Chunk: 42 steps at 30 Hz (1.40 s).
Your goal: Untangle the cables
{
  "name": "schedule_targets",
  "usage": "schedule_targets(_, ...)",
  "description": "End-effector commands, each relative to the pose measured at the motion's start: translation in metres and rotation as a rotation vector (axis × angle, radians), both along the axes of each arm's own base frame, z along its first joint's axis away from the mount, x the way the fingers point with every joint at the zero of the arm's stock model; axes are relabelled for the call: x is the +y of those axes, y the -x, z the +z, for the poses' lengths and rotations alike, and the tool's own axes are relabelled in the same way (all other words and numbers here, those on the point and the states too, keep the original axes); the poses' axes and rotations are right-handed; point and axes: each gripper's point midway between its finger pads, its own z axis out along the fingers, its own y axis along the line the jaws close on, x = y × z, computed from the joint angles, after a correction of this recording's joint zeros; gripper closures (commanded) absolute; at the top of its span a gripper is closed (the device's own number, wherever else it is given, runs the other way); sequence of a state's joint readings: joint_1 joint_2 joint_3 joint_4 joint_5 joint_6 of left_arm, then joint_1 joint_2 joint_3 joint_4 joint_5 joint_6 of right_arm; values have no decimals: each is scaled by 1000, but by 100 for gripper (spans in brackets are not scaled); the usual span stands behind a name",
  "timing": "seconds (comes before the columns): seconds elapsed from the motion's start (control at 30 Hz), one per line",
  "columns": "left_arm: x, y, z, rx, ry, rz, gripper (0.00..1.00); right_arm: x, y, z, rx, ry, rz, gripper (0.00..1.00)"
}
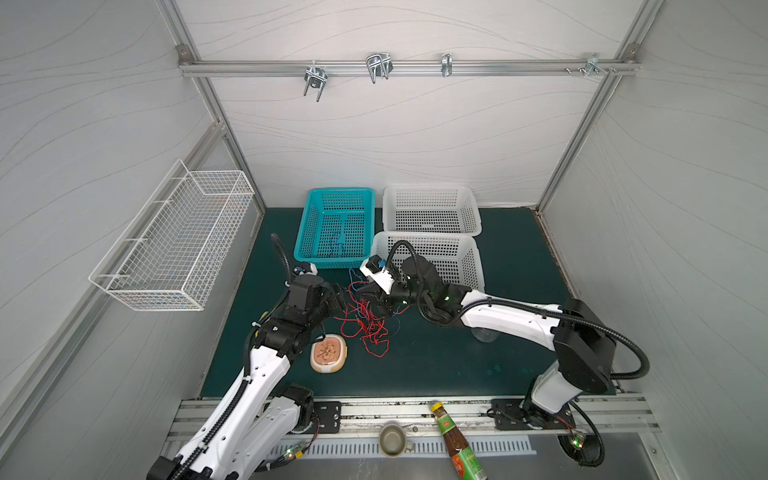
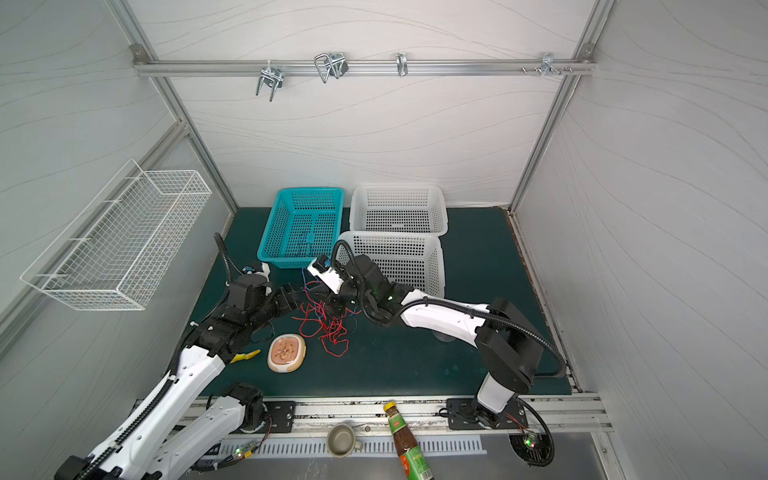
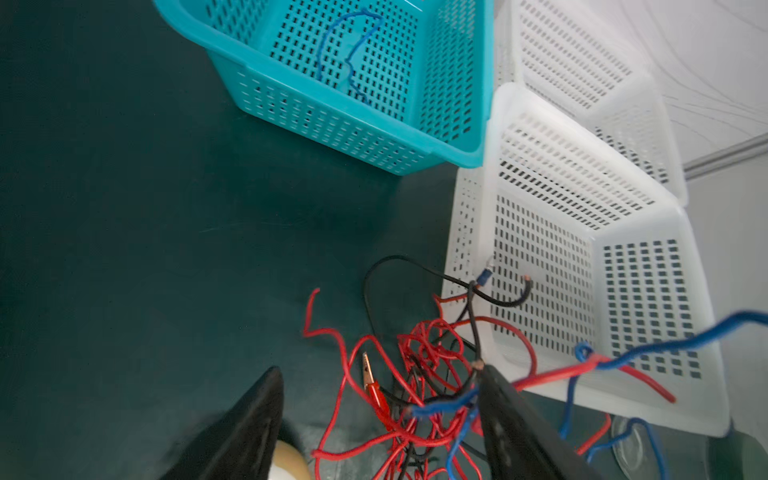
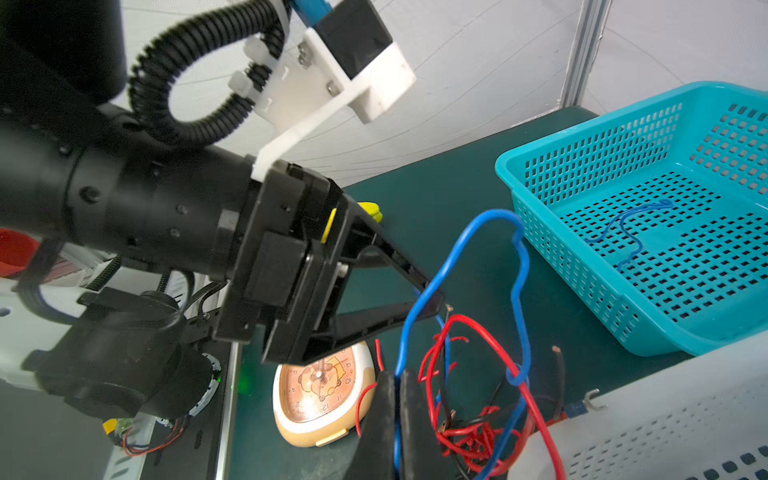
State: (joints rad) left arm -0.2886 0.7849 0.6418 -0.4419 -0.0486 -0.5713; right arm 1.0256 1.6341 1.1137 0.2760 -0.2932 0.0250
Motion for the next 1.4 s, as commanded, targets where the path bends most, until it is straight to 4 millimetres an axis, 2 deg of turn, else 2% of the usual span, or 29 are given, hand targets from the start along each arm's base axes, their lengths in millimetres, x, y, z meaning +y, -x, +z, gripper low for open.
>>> schedule_targets(0.0, -15, -14, 39, -177, 63, -68, 26, -2, 5, 26, -12, -58, 28, 100)
schedule_targets(0.33, -17, -10, 50, -239, 72, -97, 41, -2, 4, 29, 17, -76, 31, 100)
schedule_targets(0.57, -38, -16, 50, -245, 111, -199, 58, -2, 6, 33, 28, -94, 47, 100)
schedule_targets(0.97, -48, -24, 27, -198, 85, -259, 63, -1, 8, 38, 41, -112, 69, 100)
schedule_targets(1.37, -44, -26, -3, -107, 44, -237, 87, -4, 9, 48, 35, -156, 61, 100)
